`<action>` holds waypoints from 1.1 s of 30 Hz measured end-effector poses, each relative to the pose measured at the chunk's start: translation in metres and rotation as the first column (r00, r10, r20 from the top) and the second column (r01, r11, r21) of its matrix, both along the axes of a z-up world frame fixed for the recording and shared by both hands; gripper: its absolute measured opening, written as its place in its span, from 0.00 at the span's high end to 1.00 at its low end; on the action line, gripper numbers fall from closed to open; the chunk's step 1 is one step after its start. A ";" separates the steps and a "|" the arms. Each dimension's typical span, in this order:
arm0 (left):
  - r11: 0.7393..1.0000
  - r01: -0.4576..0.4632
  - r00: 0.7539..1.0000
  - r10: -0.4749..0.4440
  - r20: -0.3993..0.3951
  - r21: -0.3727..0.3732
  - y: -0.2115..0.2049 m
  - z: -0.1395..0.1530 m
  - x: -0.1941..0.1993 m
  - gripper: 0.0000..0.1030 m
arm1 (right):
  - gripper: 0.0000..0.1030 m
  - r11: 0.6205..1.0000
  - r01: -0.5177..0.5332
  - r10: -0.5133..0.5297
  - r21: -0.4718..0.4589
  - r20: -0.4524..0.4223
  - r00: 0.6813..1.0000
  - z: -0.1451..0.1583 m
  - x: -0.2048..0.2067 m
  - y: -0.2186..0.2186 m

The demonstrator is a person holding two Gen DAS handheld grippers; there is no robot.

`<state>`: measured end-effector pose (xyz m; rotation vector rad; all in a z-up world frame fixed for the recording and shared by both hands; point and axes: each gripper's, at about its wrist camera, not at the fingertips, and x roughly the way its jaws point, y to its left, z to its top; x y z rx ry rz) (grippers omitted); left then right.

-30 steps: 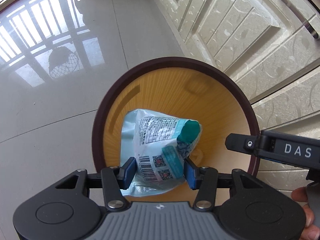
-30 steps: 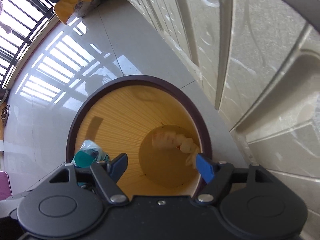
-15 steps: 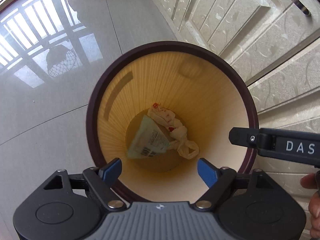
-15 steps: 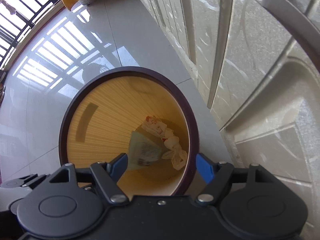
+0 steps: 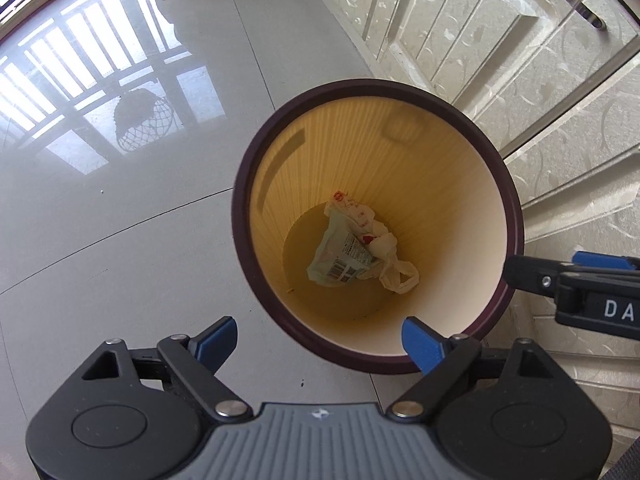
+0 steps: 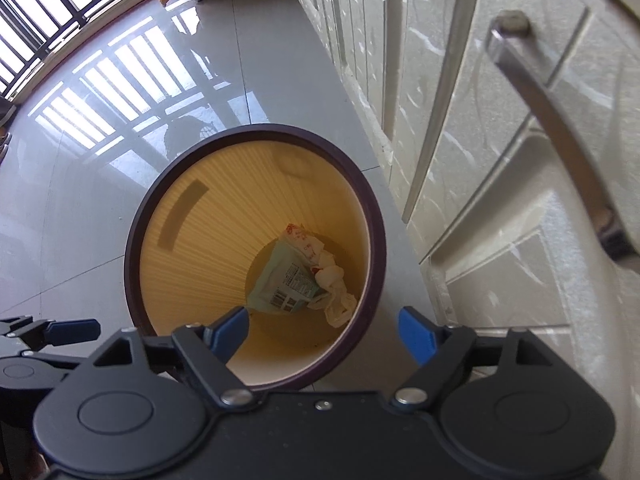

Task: Collect trash
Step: 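Lift both open tools away from the wastebasket back toward the bench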

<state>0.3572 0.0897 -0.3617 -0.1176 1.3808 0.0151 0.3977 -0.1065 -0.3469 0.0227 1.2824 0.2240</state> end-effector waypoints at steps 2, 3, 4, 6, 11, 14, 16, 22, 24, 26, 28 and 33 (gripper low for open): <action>1.000 -0.008 1.000 0.008 0.005 0.001 0.002 0.004 -0.005 0.09 | 0.14 1.000 0.003 -0.002 -0.010 0.008 1.000 0.004 -0.005 -0.002; 1.000 -0.010 1.000 0.010 0.007 0.000 0.003 0.006 -0.007 0.06 | 0.08 1.000 0.004 -0.004 -0.013 0.014 1.000 0.007 -0.007 -0.003; 1.000 -0.012 1.000 0.012 0.010 0.000 0.004 0.008 -0.009 0.05 | 0.03 1.000 0.005 -0.005 -0.018 0.020 1.000 0.010 -0.010 -0.004; 1.000 -0.022 1.000 0.022 0.020 0.005 0.006 0.013 -0.015 0.01 | 0.03 0.999 0.006 -0.005 -0.032 0.030 1.000 0.016 -0.015 -0.004; 0.999 -0.039 0.999 0.039 0.027 -0.004 0.013 0.026 -0.026 0.00 | 0.00 0.999 0.005 -0.002 -0.053 0.055 0.998 0.032 -0.031 -0.005; 0.999 -0.053 0.998 0.053 0.038 -0.001 0.017 0.035 -0.033 0.00 | 0.00 0.998 0.012 -0.008 -0.058 0.067 0.998 0.043 -0.038 -0.006; 0.998 -0.064 0.997 0.064 0.046 -0.006 0.021 0.042 -0.037 0.00 | 0.00 0.998 0.013 -0.008 -0.062 0.077 0.997 0.051 -0.042 -0.006; 0.996 -0.089 0.993 0.088 0.084 -0.003 0.029 0.068 -0.054 0.00 | 0.00 0.998 0.005 0.001 -0.067 0.098 0.995 0.074 -0.058 -0.004; 0.995 -0.100 0.991 0.100 0.093 -0.003 0.032 0.077 -0.060 0.00 | 0.00 0.997 -0.003 0.011 -0.074 0.109 0.994 0.082 -0.064 -0.003; 0.995 -0.102 0.989 0.102 0.105 -0.002 0.032 0.086 -0.066 0.00 | 0.00 0.997 -0.008 0.017 -0.077 0.119 0.993 0.090 -0.069 -0.002; 0.994 -0.106 0.987 0.105 0.119 -0.001 0.033 0.095 -0.072 0.00 | 0.00 0.997 -0.010 0.020 -0.076 0.129 0.991 0.098 -0.074 -0.002; 0.993 -0.119 0.981 0.118 0.153 -0.003 0.035 0.120 -0.088 0.00 | 0.00 0.997 -0.010 0.022 -0.078 0.147 0.989 0.118 -0.090 -0.004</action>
